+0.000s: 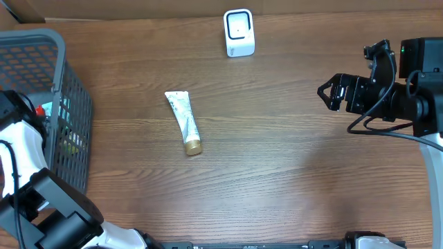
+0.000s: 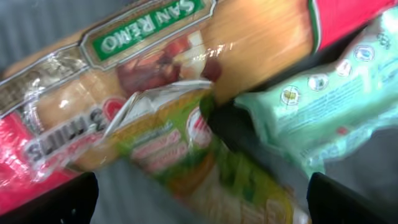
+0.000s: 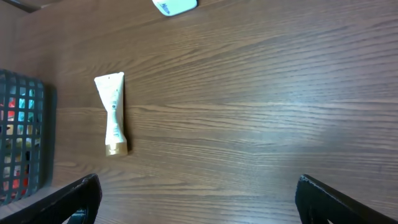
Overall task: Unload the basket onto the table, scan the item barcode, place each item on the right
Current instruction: 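Reach the left gripper back into the basket and grasp green packet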
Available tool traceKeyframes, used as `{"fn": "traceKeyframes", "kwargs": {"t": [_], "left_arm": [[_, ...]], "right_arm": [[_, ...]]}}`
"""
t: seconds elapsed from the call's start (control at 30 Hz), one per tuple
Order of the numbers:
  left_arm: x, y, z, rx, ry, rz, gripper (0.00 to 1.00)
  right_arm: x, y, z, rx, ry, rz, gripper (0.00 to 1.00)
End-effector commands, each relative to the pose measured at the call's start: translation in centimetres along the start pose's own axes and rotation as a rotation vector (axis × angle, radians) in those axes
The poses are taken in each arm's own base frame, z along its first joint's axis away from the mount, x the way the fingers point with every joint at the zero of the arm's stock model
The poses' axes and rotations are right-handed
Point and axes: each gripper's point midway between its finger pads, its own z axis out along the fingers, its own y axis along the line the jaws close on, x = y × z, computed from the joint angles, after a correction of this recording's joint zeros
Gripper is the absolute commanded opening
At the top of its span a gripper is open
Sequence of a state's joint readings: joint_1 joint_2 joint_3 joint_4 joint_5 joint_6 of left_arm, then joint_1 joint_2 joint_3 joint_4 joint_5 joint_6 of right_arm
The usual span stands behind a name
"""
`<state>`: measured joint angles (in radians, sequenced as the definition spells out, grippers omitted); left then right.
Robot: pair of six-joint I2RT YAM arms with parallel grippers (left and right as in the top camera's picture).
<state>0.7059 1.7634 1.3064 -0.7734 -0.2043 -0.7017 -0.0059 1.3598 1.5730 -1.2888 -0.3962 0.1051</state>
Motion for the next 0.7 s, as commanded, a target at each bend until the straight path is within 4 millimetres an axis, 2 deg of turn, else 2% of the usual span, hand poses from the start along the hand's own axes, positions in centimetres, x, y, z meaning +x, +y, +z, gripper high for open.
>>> {"fn": "traceKeyframes", "kwargs": {"t": [0.0, 0.1, 0.23, 0.33, 0.37, 0.5, 0.57, 0.63, 0.67], "left_arm": [[1.0, 0.4, 1.7, 0.014, 0.003, -0.021, 0.99], [1.3, 0.3, 2.9, 0.034, -0.022, -0.027, 0.99], [2.2, 0.7, 4.2, 0.044, -0.032, -0.029, 0.94], [2.6, 1.0, 4.5, 0.035, -0.024, -0.023, 0.78], [2.7, 1.1, 4.5, 0.035, -0.024, -0.022, 0.62], [2.2, 0.6, 4.2, 0.049, -0.034, 0.014, 0.25], [1.2, -0.1, 2.9, 0.068, -0.042, 0.055, 0.13], [0.2, -0.6, 1.7, 0.075, -0.052, 0.063, 0.08], [-0.8, -1.1, 0.3, 0.082, -0.062, 0.071, 0.04]], "right_arm": [[-0.5, 0.5, -0.7, -0.014, -0.023, -0.011, 1.0], [-0.5, 0.5, -0.7, -0.014, -0.023, -0.008, 1.0], [-0.5, 0.5, -0.7, -0.014, -0.022, -0.008, 1.0], [-0.5, 0.5, -0.7, -0.014, -0.023, -0.008, 1.0], [-0.5, 0.5, -0.7, -0.014, -0.023, -0.008, 1.0], [-0.5, 0.5, -0.7, -0.014, -0.023, -0.008, 1.0], [-0.5, 0.5, -0.7, -0.014, -0.023, -0.008, 1.0], [-0.5, 0.5, -0.7, -0.014, -0.024, -0.009, 1.0], [-0.5, 0.5, -0.7, -0.014, -0.024, -0.009, 1.0]]}}
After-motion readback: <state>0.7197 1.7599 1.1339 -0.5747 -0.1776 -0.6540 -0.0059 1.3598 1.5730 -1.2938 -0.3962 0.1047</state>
